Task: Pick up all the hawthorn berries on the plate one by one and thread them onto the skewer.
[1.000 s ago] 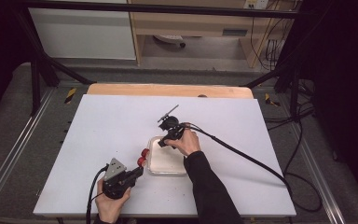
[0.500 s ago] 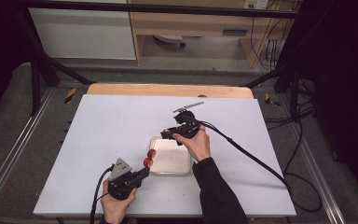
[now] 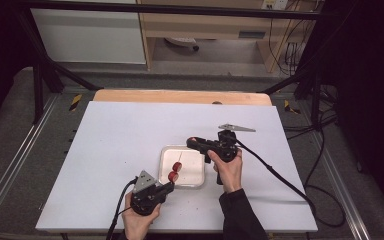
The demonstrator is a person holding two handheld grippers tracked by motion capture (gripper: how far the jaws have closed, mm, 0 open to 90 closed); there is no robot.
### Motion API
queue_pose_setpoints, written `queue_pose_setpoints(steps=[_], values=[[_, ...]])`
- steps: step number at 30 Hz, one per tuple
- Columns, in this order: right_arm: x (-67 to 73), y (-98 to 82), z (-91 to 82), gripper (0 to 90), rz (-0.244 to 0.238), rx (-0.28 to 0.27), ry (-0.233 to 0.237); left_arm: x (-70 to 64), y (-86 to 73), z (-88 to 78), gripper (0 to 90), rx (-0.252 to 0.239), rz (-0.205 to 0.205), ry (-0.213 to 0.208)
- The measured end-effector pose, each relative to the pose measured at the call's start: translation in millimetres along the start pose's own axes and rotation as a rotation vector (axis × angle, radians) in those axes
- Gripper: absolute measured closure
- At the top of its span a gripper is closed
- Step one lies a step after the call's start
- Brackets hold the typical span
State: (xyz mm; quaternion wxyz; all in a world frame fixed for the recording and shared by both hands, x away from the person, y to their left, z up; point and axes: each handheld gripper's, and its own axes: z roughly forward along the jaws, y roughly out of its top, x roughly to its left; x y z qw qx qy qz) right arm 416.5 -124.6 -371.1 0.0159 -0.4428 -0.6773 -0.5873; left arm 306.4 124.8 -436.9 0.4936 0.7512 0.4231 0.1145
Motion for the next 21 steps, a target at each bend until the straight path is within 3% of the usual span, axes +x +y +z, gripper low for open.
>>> queue_pose_setpoints(steps=[5,8,9,11,15,21], values=[[-6.8,-18.9,-9.4,60.8,0.048,-0.129,0.022,-12.2,3.7,8.9,88.1,0.007,0.008,-0.012],[-7.9,-22.6,-11.4,60.8,0.056,-0.163,0.026,-15.1,4.8,11.4,88.1,0.012,0.007,-0.015],[-7.8,-24.8,-13.1,60.8,0.062,-0.203,0.029,-16.6,5.4,12.6,88.2,0.008,0.004,-0.015],[-5.7,-26.6,-14.0,60.8,0.067,-0.227,0.033,-21.1,6.8,15.1,88.2,0.000,-0.020,-0.032],[-1.7,-29.8,-13.5,60.9,0.081,-0.279,0.051,-25.8,8.1,17.8,88.1,-0.009,-0.022,-0.022],[-0.7,-31.2,-13.2,60.8,0.079,-0.303,0.049,-26.4,8.7,17.9,88.1,-0.027,-0.043,-0.015]])
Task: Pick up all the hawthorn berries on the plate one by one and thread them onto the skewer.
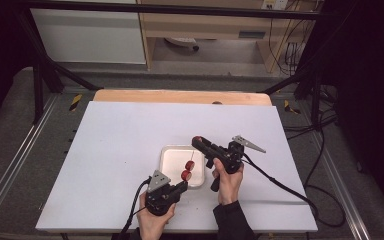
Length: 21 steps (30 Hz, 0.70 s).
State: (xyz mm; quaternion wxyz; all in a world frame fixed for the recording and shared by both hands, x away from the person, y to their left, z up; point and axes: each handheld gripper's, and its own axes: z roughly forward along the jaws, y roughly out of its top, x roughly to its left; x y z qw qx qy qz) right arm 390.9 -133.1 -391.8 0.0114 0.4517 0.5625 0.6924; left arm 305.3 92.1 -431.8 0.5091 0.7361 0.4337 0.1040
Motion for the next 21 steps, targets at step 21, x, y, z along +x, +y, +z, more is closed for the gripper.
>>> queue_pose_setpoints(steps=[21], values=[[-0.3,-8.6,3.5,60.9,-0.011,-0.017,0.008,0.0,1.7,2.1,88.2,-0.010,-0.054,-0.014]])
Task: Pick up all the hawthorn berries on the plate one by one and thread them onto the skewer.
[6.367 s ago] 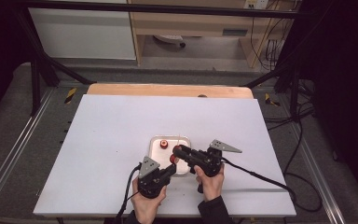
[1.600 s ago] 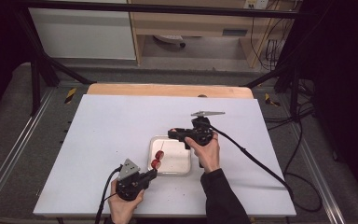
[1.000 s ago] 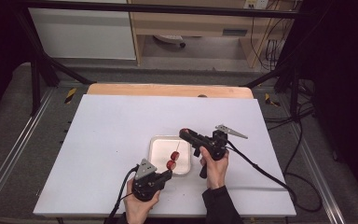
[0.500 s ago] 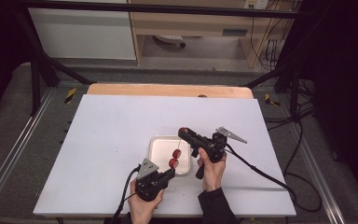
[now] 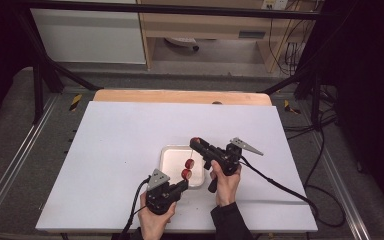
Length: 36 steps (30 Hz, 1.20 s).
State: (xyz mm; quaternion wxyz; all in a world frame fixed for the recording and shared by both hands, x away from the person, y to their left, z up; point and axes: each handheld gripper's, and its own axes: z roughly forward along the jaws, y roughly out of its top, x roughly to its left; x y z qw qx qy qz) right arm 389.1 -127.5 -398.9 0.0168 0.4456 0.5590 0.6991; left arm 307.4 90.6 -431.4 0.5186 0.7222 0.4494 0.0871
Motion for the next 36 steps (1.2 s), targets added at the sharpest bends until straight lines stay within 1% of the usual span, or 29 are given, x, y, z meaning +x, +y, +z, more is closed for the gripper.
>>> queue_pose_setpoints(steps=[4,5,6,7,8,9,10,11,14,15,16,17,20,21,22,23,24,25,26,27,31,33,34,36], values=[[-0.7,-2.3,0.8,60.9,-0.006,0.017,0.005,1.3,0.9,-0.1,88.2,0.008,-0.005,0.003],[-1.0,-3.0,0.8,60.9,-0.020,0.021,0.010,1.4,0.8,0.4,88.2,0.014,-0.010,0.004],[-1.0,-3.0,0.8,60.9,-0.020,0.021,0.010,1.4,0.8,0.4,88.2,0.014,-0.010,0.004],[-0.8,-3.7,0.5,60.9,-0.037,0.014,0.015,1.3,1.0,0.5,88.2,0.015,-0.019,0.000],[-0.8,-3.7,0.5,60.9,-0.037,0.014,0.015,0.9,1.1,1.1,88.2,0.016,-0.024,-0.004],[-0.2,-5.2,0.3,60.9,-0.050,0.007,0.015,-0.5,0.2,3.1,88.2,0.021,-0.038,-0.010],[-0.2,-5.2,0.3,60.9,-0.050,0.007,0.015,-0.5,0.2,3.1,88.3,0.021,-0.038,-0.010],[0.8,-7.7,-0.1,61.0,-0.064,0.000,0.013,-2.1,-1.1,5.0,88.3,0.024,-0.054,-0.013],[1.5,-9.6,-0.4,61.0,-0.071,0.000,0.007,-5.0,-2.5,5.9,88.2,0.018,-0.055,-0.018],[1.6,-9.8,-1.1,61.0,-0.097,0.003,-0.009,-5.8,-2.9,4.8,88.1,0.010,-0.063,-0.032],[1.6,-9.8,-1.1,61.0,-0.097,0.003,-0.009,-5.8,-2.9,4.8,88.1,0.010,-0.063,-0.032],[1.7,-9.2,-2.1,61.0,-0.109,0.012,-0.009,-3.7,-3.0,2.1,88.2,0.003,-0.075,-0.036],[1.6,-6.9,-3.3,61.0,-0.114,0.028,-0.001,-0.4,-2.8,-1.2,88.2,-0.003,-0.079,-0.031],[1.3,-4.9,-4.2,61.1,-0.118,0.053,0.005,1.7,-1.5,-5.5,88.2,-0.015,-0.078,-0.037],[1.3,-4.9,-4.2,61.1,-0.118,0.053,0.005,1.7,-1.5,-5.5,88.3,-0.015,-0.078,-0.037],[0.4,-5.3,-4.2,61.1,-0.129,0.085,0.005,1.9,0.9,-8.8,88.3,-0.017,-0.075,-0.039],[0.4,-5.3,-4.2,61.1,-0.129,0.085,0.005,1.9,0.9,-8.8,88.3,-0.017,-0.075,-0.039],[-0.5,-8.0,-2.9,61.1,-0.131,0.106,0.017,1.9,1.7,-9.0,88.3,-0.019,-0.075,-0.034],[-0.5,-8.0,-2.9,61.1,-0.131,0.106,0.017,2.9,2.3,-8.3,88.3,-0.020,-0.073,-0.032],[0.0,-11.1,-1.9,61.1,-0.128,0.112,0.023,3.5,3.2,-6.7,88.3,-0.020,-0.087,-0.033],[0.0,-15.0,-1.0,61.1,-0.135,0.111,0.020,2.5,3.4,-4.5,88.3,-0.022,-0.095,-0.027],[0.5,-16.2,-1.1,61.0,-0.134,0.109,0.015,2.7,3.1,-3.4,88.3,-0.018,-0.092,-0.021],[0.9,-16.1,-1.7,61.0,-0.132,0.113,0.013,2.7,3.1,-3.7,88.3,-0.023,-0.095,-0.018],[1.5,-16.8,-2.3,60.9,-0.135,0.120,0.014,3.0,3.0,-3.1,88.3,-0.021,-0.087,-0.019]])
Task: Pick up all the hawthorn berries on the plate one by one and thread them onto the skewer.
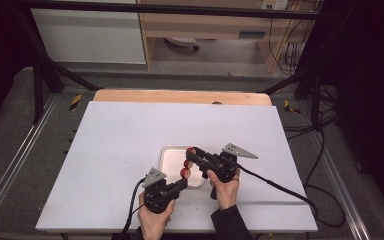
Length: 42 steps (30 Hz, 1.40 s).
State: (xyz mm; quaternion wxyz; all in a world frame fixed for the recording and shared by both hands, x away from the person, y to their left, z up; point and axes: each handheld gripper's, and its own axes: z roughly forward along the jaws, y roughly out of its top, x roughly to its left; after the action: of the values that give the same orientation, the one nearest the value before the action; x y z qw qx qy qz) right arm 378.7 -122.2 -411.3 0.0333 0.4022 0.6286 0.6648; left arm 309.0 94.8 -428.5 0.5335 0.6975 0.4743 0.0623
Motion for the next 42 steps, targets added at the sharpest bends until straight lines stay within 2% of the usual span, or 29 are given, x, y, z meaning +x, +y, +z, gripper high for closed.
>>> queue_pose_setpoints(steps=[3,6,7,10,11,12,13,14,15,16,17,18,19,20,22,23,24,25,26,29,30,31,32,33,37,39,42], values=[[-0.4,1.8,-0.5,60.7,-0.002,0.014,0.000,1.4,-0.5,1.7,88.3,-0.001,0.033,0.015],[-0.9,5.5,-1.3,59.9,-0.003,0.034,0.000,3.6,-0.8,2.0,88.3,-0.004,0.045,0.013],[-1.1,10.4,-2.4,48.6,-0.012,0.045,-0.003,6.7,-0.7,1.6,88.3,-0.003,0.056,0.033],[-0.2,15.8,-4.0,43.4,-0.035,0.053,-0.021,10.1,-1.0,0.3,88.3,-0.002,0.064,0.036],[-0.5,20.1,-5.2,35.4,-0.058,0.077,-0.034,12.8,-1.3,-1.4,88.3,0.002,0.085,0.055],[-0.5,20.1,-5.2,35.4,-0.058,0.077,-0.034,12.8,-1.3,-1.4,88.3,0.002,0.085,0.055],[-2.4,22.7,-6.8,25.7,-0.083,0.104,-0.068,16.0,-1.5,-3.4,88.3,0.008,0.096,0.068],[-2.4,22.7,-6.8,25.7,-0.083,0.104,-0.068,16.0,-1.5,-3.4,88.3,0.008,0.096,0.068],[-4.6,24.1,-8.6,18.3,-0.117,0.139,-0.102,19.1,-1.2,-5.8,88.3,0.009,0.107,0.072],[-6.6,24.7,-9.4,14.9,-0.143,0.165,-0.115,19.1,-1.2,-5.8,88.3,0.009,0.107,0.072],[-8.0,25.1,-10.7,11.7,-0.165,0.189,-0.132,21.6,-0.4,-8.0,88.3,0.016,0.127,0.084],[-8.0,25.1,-10.7,11.7,-0.165,0.189,-0.132,21.6,-0.4,-8.0,88.2,0.016,0.127,0.084],[-11.3,25.3,-13.6,8.7,-0.200,0.234,-0.154,24.6,0.9,-10.2,88.2,0.023,0.135,0.089],[-13.0,25.1,-15.5,7.2,-0.205,0.256,-0.160,24.6,0.9,-10.2,88.2,0.023,0.135,0.089],[-15.5,24.7,-17.6,6.2,-0.215,0.275,-0.163,27.7,2.8,-12.4,88.2,0.033,0.151,0.100],[-20.4,23.5,-22.6,4.8,-0.235,0.317,-0.176,31.2,5.1,-13.7,88.1,0.050,0.163,0.104],[-20.4,23.5,-22.6,4.8,-0.235,0.317,-0.176,31.2,5.1,-13.7,88.1,0.050,0.163,0.104],[-24.8,21.3,-28.9,4.6,-0.257,0.338,-0.195,32.7,6.3,-13.9,88.1,0.054,0.169,0.110],[-24.8,21.3,-28.9,4.6,-0.257,0.338,-0.195,34.0,7.6,-14.0,88.1,0.063,0.172,0.111],[-34.4,15.1,-42.0,2.9,-0.291,0.392,-0.227,35.8,11.5,-14.4,88.1,0.084,0.195,0.116],[-34.4,15.1,-42.0,2.9,-0.291,0.392,-0.227,36.6,12.9,-14.8,88.1,0.089,0.201,0.115],[-39.0,11.3,-49.1,2.6,-0.296,0.409,-0.244,37.2,14.4,-14.7,88.1,0.097,0.202,0.115],[-39.0,11.3,-49.1,2.6,-0.296,0.409,-0.244,37.9,16.1,-14.5,88.1,0.107,0.208,0.115],[-43.8,7.5,-56.2,2.4,-0.292,0.417,-0.251,38.6,19.2,-13.9,88.0,0.118,0.216,0.116],[-52.2,0.8,-69.8,2.1,-0.297,0.439,-0.274,39.1,24.8,-13.2,88.1,0.132,0.225,0.123],[-56.1,-1.7,-75.9,1.6,-0.306,0.453,-0.286,38.3,31.9,-12.1,88.0,0.147,0.243,0.132],[-58.4,-3.9,-82.1,1.7,-0.298,0.462,-0.295,38.2,37.3,-11.6,88.0,0.157,0.251,0.139]])
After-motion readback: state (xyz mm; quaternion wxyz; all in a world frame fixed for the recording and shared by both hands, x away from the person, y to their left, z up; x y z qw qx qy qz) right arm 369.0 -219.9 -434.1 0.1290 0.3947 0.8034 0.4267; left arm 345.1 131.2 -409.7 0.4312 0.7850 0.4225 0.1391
